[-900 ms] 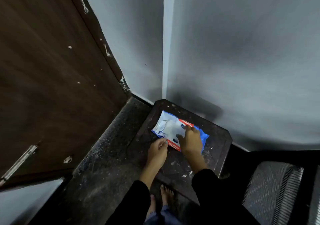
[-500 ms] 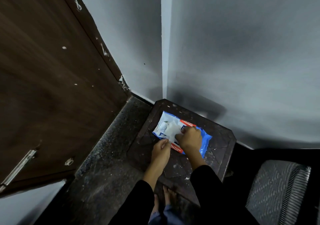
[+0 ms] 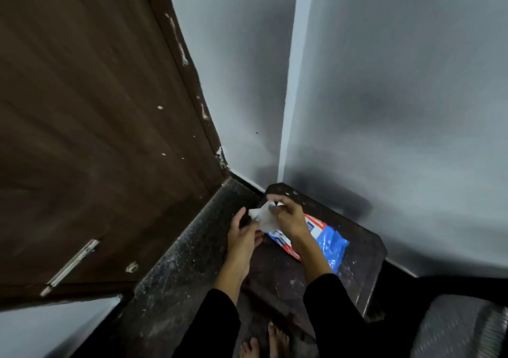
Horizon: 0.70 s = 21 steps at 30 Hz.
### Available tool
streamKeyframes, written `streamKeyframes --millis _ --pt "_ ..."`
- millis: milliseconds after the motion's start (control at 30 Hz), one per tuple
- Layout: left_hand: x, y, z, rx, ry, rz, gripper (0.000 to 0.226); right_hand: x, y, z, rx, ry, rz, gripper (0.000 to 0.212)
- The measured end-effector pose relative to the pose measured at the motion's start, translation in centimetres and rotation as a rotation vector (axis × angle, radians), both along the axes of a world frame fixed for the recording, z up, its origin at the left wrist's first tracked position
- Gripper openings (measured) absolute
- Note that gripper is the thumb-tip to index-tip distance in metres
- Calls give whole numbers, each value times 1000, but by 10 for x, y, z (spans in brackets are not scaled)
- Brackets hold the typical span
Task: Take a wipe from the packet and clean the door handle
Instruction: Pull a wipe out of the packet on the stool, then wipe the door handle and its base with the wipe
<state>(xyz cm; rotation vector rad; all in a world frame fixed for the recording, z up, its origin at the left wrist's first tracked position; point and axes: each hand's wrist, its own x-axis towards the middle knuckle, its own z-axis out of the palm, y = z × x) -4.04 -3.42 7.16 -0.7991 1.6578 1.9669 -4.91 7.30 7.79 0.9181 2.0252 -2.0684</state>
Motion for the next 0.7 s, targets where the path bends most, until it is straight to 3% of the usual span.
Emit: streamKeyframes --millis 133,267,400,533,633,700 --pt "-7 -43 54 -79 197 64 46 -13 -34 49 -82 43 247 28" --pt "-6 -96 98 -224 331 144 53 -30 -78 97 -29 126 515 35" --pt "5 -150 127 -357 465 202 32 -40 -129 141 70 198 764 33" --pt "24 -207 154 -479 513 300 15 -41 -191 177 194 303 945 17" --pt "40 -248 175 -504 502 432 5 -38 -239 198 146 340 1047 4" --pt "51 -275 190 -487 514 513 4 -30 -272 210 66 370 1085 7"
